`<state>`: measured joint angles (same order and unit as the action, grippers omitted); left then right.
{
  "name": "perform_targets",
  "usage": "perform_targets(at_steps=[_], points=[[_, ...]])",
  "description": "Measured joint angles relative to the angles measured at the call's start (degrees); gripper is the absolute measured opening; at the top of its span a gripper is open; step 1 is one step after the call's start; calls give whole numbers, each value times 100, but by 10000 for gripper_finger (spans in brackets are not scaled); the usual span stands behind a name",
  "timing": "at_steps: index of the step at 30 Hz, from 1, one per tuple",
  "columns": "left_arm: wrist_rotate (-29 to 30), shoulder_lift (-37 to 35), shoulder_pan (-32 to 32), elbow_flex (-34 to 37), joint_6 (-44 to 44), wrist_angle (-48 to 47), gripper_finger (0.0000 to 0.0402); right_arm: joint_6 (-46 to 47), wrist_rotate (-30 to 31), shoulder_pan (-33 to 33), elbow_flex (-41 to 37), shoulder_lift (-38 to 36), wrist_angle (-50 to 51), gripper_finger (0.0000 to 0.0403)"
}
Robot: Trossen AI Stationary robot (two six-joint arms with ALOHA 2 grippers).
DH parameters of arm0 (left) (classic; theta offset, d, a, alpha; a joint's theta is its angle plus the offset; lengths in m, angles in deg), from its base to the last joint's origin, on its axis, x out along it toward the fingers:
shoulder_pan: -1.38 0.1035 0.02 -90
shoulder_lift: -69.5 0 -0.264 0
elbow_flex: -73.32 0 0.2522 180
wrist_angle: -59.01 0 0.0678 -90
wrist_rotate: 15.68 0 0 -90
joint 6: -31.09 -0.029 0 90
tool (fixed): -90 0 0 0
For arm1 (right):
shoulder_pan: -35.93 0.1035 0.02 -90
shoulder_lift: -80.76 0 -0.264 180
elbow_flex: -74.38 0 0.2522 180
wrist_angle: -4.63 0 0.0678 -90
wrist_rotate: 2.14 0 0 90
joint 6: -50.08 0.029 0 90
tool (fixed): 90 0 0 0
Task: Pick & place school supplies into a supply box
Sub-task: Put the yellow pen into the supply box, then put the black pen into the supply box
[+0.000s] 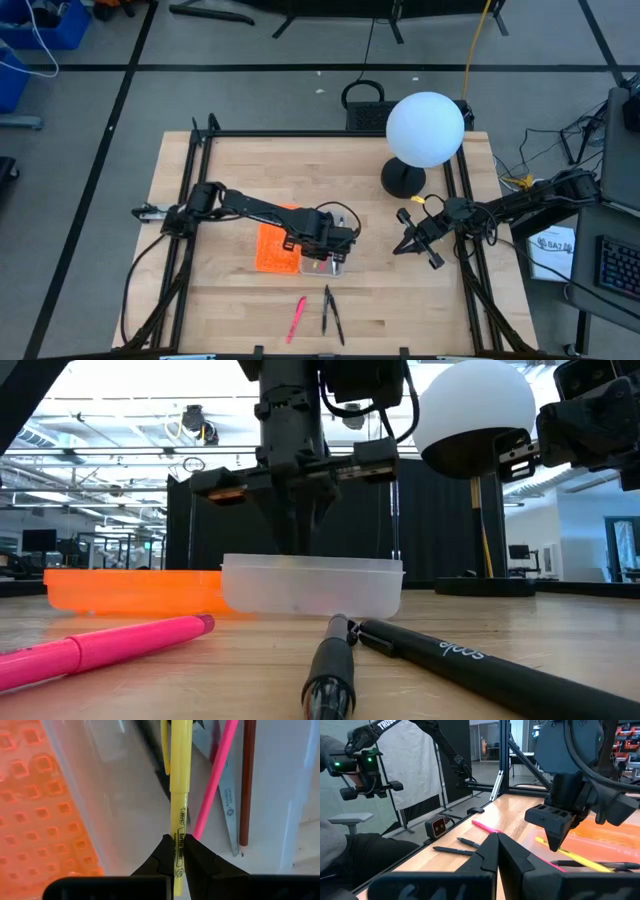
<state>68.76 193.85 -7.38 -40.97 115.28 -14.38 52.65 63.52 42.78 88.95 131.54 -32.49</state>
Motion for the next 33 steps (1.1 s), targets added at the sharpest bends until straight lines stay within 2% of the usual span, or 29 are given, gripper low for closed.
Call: perform_targets(at_steps=[6, 16, 22, 25, 30, 33], points=[[-35, 67, -11, -2, 13, 167, 26, 0, 0, 0, 1, 1, 6, 0], [14, 56, -33, -2, -204, 337, 145, 102, 0, 0, 1, 1, 39, 0], [191, -350, -48, -2, -1341, 382, 176, 128, 0, 0, 1, 1, 286, 0], [1148, -897, -175, -2, -1897, 311, 176, 127, 0, 0, 0, 1, 337, 0], [3429, -2314, -540, 28, -2524, -365, 154, 206, 0, 7, -2, 0, 772, 0], [4291, -3240, -726, 470, -3083, -221, 128, 237, 4, 69, 1, 1, 1008, 0]])
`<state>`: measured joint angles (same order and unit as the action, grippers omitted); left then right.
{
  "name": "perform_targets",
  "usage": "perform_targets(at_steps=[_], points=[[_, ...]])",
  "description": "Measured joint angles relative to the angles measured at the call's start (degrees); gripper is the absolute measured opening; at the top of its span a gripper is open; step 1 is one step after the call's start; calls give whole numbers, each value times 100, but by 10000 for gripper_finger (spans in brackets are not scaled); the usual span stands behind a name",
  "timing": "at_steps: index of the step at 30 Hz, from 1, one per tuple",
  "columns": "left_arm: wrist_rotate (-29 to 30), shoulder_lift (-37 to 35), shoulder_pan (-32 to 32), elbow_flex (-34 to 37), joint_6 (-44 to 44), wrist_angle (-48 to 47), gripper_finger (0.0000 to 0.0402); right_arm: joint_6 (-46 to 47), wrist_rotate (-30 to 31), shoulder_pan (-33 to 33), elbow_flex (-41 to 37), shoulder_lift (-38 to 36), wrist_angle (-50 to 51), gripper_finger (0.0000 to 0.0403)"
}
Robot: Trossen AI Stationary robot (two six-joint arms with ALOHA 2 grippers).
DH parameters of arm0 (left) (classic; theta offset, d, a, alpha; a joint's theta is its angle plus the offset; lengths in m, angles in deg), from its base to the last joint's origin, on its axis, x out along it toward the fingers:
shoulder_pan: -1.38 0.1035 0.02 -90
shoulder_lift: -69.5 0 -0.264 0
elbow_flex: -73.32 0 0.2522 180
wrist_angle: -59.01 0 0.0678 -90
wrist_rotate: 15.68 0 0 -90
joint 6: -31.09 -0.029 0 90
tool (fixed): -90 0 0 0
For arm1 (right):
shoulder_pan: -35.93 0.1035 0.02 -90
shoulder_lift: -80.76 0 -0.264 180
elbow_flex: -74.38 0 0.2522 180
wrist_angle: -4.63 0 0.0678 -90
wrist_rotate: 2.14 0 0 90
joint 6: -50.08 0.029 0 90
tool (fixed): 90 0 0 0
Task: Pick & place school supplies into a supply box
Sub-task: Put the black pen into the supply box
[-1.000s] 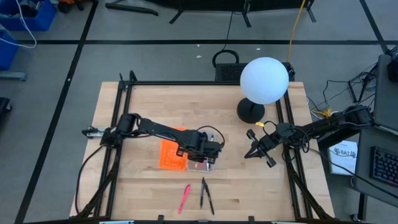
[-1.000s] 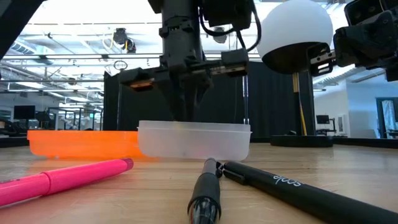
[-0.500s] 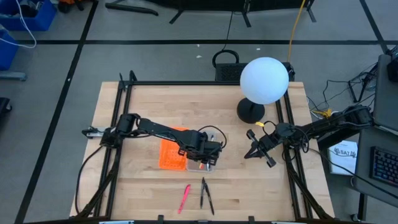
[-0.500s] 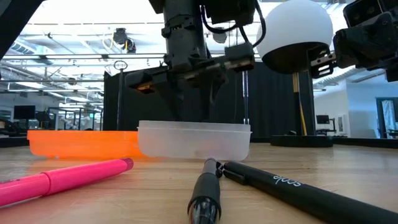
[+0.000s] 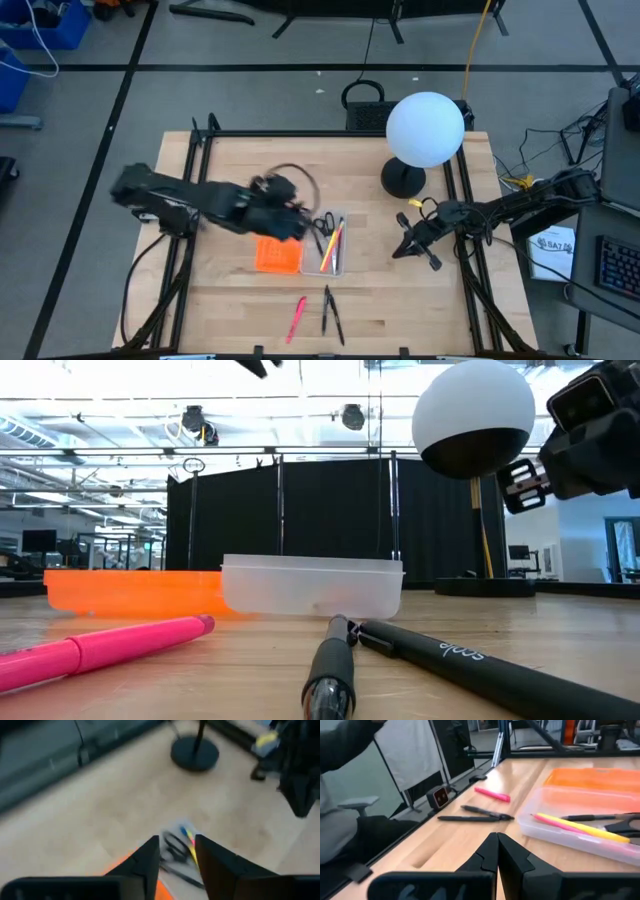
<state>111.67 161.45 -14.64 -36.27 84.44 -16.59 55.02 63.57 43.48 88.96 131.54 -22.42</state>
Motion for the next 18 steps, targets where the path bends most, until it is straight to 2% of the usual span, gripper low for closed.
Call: perform_targets(at_steps=[2, 4, 9, 12, 15, 18], points=[[406, -558, -99, 567, -675, 436, 106, -85, 0, 48, 0, 0, -4, 0], [453, -1163, -150, 1355, -1527, 1130, 81, -219, 2, 98, 0, 0, -39, 0], [-683, -2552, -44, 3534, -3775, 3520, 10, -449, 6, 179, 0, -2, -157, 0], [-953, -3475, -215, 4620, -5017, 4967, 8, -465, 9, 180, 0, 0, -250, 0], [-1010, -4400, -247, 5644, -5558, 5790, 4, -460, 9, 182, 0, 0, -385, 0], [-1136, -5241, -99, 6540, -5460, 6455, 5, -458, 13, 182, 0, 0, -491, 0]])
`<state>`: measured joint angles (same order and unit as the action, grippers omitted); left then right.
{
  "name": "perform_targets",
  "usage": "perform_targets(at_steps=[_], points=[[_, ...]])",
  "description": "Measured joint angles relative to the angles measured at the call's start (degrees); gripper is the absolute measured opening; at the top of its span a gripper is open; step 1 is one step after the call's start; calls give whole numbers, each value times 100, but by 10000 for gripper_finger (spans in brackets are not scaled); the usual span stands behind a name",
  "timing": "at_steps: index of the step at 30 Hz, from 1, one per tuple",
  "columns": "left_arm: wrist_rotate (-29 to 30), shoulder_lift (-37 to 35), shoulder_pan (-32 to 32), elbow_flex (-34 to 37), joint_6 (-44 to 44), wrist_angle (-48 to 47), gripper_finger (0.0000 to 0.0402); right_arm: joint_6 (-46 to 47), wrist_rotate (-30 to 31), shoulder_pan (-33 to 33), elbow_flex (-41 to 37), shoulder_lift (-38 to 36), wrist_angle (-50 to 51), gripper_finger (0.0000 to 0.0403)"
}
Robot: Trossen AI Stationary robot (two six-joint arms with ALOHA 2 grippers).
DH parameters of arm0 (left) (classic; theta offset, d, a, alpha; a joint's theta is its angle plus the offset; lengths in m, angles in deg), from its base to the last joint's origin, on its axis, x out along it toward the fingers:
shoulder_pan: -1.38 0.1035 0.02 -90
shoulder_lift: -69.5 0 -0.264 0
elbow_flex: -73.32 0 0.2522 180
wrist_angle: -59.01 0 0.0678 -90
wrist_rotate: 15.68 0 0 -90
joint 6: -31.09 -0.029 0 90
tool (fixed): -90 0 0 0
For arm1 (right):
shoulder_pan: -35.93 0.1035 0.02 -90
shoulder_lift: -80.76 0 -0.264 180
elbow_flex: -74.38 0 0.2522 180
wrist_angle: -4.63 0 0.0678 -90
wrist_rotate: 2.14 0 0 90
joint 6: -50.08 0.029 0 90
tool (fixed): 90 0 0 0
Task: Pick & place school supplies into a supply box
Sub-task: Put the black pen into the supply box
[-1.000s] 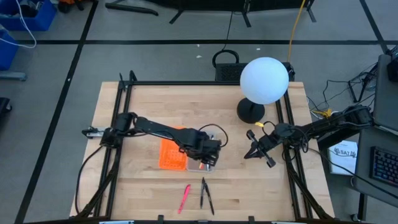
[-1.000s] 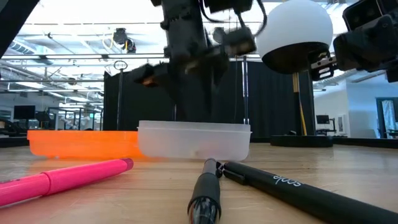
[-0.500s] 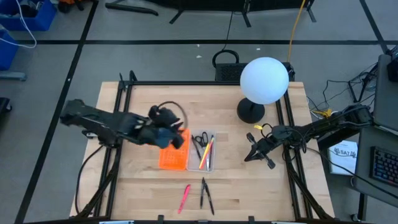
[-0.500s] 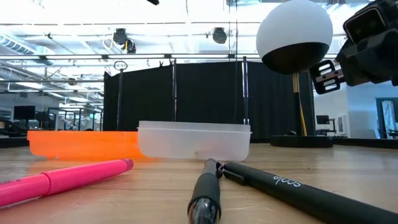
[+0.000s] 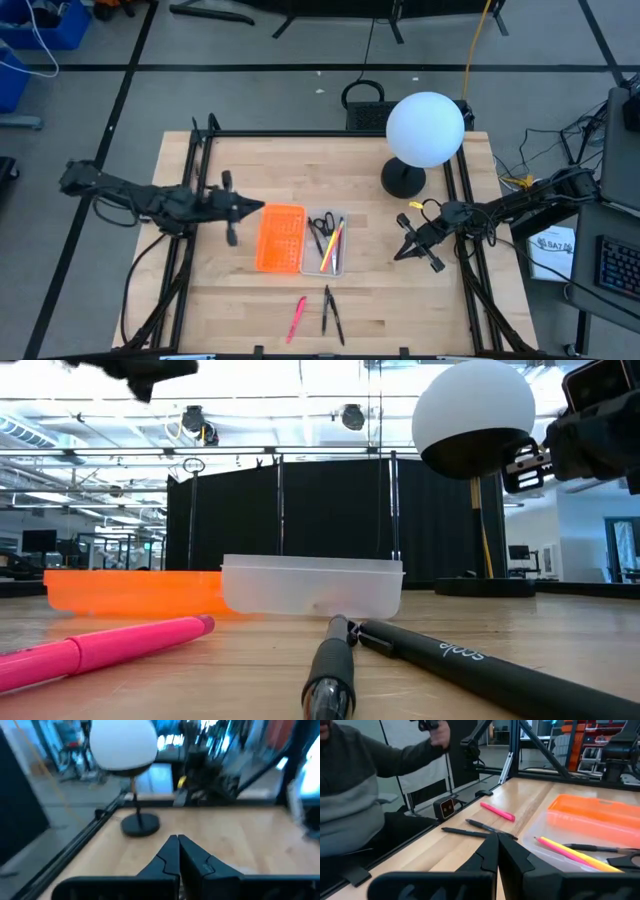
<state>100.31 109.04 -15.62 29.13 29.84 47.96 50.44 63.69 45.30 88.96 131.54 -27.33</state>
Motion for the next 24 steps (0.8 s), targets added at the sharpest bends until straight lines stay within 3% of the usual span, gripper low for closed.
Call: perform_targets(at_steps=[4, 7, 14, 21, 24], points=[[-576, -650, 278, 967, 170, 874, 4, 0, 7, 2, 0, 0, -21, 0], [-877, -889, 313, 1389, 184, 899, 3, 0, 68, 2, 0, 0, -107, 0], [-1089, -1273, 224, 1978, -105, 1133, 2, 48, 912, 2, 0, 0, -555, 0], [-1992, -1275, 217, 2381, -321, 1094, 2, 104, 949, 2, 0, 0, -591, 0], [-2098, -1271, 177, 2600, -661, 1084, 2, 151, 951, 2, 0, 0, -591, 0]])
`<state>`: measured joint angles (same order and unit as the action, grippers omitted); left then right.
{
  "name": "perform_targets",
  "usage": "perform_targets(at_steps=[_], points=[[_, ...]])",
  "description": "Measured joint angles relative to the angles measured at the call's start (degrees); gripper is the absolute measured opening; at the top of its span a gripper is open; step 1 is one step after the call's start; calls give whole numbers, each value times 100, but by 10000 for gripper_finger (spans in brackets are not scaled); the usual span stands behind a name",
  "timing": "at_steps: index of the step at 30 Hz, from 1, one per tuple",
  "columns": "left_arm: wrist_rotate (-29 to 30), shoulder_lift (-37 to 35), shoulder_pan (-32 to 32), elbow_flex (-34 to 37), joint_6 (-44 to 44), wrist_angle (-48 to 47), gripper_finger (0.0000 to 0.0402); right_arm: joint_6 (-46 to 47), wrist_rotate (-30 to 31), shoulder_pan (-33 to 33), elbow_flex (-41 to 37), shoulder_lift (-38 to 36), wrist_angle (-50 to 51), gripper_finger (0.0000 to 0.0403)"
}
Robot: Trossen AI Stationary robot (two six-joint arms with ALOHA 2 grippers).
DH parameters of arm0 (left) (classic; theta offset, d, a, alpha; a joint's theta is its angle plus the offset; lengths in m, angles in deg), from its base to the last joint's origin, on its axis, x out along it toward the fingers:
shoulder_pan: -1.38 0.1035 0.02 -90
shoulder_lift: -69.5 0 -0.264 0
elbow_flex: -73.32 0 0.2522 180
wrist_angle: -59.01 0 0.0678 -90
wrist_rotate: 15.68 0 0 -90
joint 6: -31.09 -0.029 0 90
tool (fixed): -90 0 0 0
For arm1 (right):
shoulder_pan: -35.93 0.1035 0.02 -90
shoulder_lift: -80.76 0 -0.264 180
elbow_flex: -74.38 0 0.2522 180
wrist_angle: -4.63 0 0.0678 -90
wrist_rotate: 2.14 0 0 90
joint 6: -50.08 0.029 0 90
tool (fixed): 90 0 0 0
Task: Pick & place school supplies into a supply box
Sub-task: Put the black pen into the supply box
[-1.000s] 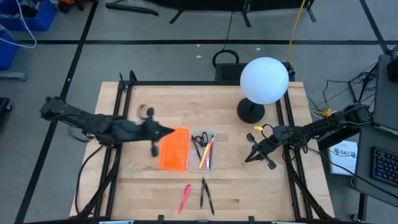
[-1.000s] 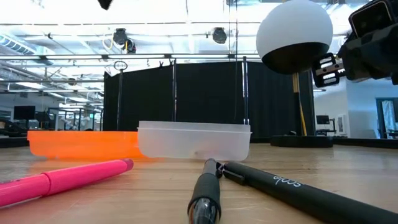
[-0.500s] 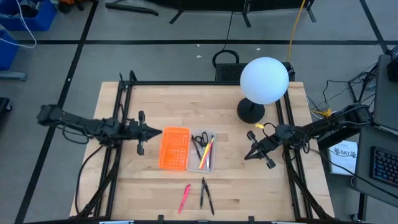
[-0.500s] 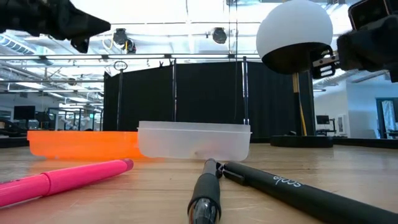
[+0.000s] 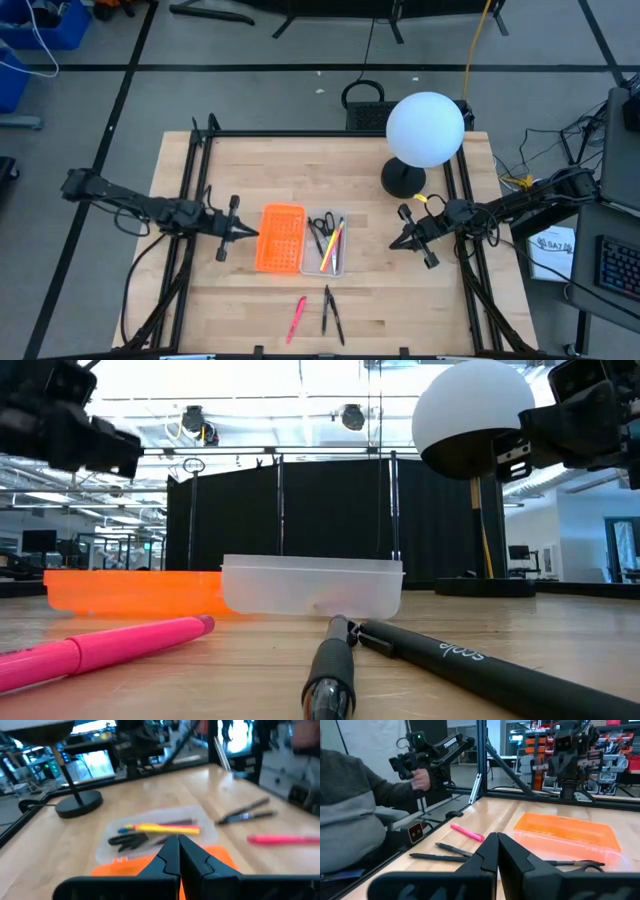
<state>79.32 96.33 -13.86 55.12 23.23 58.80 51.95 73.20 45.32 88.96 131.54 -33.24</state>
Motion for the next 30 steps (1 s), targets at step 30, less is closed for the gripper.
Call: perform_targets(at_steps=[30], points=[[1307, -146, -23, 386, -557, 300, 56, 2024, 4808, 2256, 7734, 3395, 6978, 0]])
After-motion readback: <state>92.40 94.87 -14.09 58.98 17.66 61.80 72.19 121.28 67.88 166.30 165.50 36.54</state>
